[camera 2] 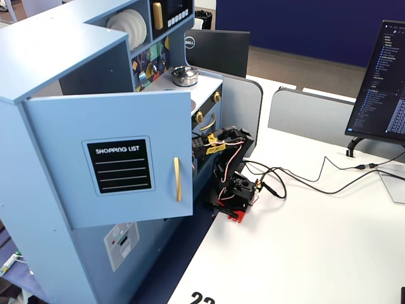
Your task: Pick up the green pineapple from the left cabinet and place it in the gray recipient
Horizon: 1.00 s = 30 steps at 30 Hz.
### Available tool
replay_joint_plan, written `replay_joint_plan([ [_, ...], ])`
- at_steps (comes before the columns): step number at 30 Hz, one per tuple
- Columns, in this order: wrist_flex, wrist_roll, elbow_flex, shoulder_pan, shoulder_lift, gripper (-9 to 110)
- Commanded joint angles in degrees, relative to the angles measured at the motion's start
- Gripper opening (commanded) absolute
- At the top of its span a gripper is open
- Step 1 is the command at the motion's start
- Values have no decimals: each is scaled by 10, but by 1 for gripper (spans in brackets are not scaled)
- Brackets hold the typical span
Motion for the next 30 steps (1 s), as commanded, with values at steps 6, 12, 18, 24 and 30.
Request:
replay_joint_plan([
  [6,-40,-12,-112,-4,-77,43],
  [12,-50,-13,-157,-5,-127,42],
  [18,-47,-18,-205,-10,-182,40],
  [24,-50,-26,-273,-5,-248,28],
  [30,-51,-32,-287,-28,-255,0],
])
